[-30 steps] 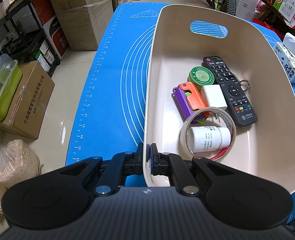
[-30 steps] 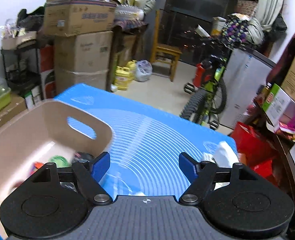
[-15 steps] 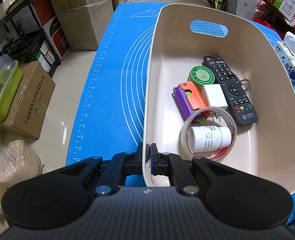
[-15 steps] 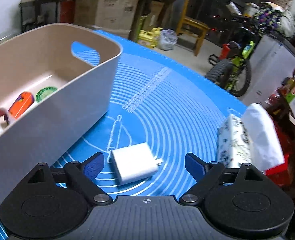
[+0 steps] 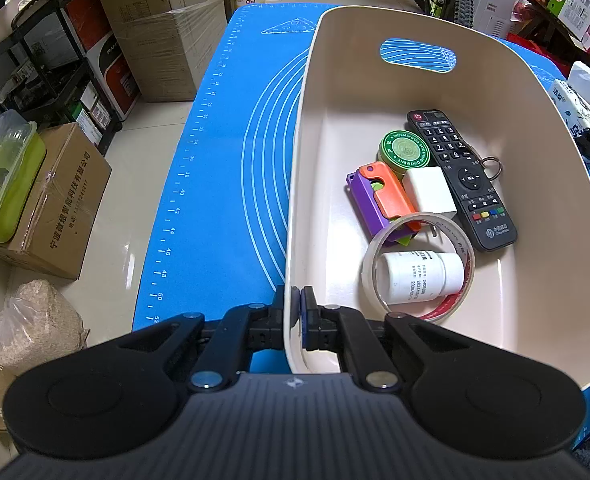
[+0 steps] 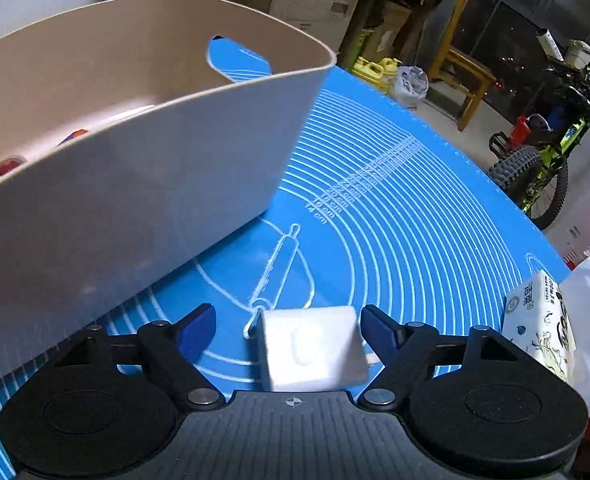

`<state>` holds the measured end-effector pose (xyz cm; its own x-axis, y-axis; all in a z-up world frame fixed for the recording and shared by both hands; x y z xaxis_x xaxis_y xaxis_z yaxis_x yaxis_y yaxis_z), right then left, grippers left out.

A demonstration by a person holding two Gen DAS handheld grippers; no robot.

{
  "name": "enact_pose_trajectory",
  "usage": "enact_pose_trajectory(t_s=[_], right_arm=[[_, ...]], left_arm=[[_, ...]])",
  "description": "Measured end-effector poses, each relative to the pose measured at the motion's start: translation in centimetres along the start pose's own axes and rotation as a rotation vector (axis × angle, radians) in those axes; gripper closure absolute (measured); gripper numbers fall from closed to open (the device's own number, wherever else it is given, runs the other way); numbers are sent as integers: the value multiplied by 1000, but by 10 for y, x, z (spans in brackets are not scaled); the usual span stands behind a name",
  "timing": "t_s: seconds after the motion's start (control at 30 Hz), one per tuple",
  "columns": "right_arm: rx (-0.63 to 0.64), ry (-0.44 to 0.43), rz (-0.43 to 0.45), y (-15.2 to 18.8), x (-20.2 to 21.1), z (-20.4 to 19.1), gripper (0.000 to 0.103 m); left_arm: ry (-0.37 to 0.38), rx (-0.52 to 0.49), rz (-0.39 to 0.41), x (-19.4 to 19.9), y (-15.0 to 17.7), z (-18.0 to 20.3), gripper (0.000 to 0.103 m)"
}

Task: Organize rigid objects
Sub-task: 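Grasp the white charger block with the right tool, then carry the charger block into the bin and release it with the right tool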

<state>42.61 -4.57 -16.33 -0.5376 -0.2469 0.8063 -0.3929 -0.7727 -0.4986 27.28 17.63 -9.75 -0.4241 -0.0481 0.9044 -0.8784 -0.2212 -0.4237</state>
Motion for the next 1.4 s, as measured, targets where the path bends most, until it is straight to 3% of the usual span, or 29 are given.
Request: enact_pose_trajectory(t_s=[0.1,0.17,0.53,0.73,0.93,1.2,1.4], right_arm=[[-54,-42,5,4,-2,6,30],[-65,-19,5,6,0,9,43],[-149,95,8,20,13,12,46],[-265,160,106,16,48,18,46],[-264,258,234,-20,102,22,46],[-196,249,352,-93,143,12,46],[-141,224,357,-135,134,-5,46]], left_arm=[[-2,-1,0,0,0,0,95],[-4,-2,0,0,0,0,95],[-4,-2,1,1,0,-1,95],[-4,-3,2,1,0,-2,95],[-3,-1,0,1,-1,0,95],[-5,0,0,1,-1,1,95],[-4,0,0,1,-1,1,95]])
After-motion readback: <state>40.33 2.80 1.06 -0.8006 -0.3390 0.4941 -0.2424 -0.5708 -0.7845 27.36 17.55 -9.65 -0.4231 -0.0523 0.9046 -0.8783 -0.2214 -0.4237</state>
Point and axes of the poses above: each gripper's, at about its wrist camera, not at the fingertips, and x roughly against the way its jaws point, z to its right, y to its underside, the point moved 8 cm from there along -x, roughly the way its jaws point, and after that the axes turned 12 degrees about x, right-handed, at the moved point
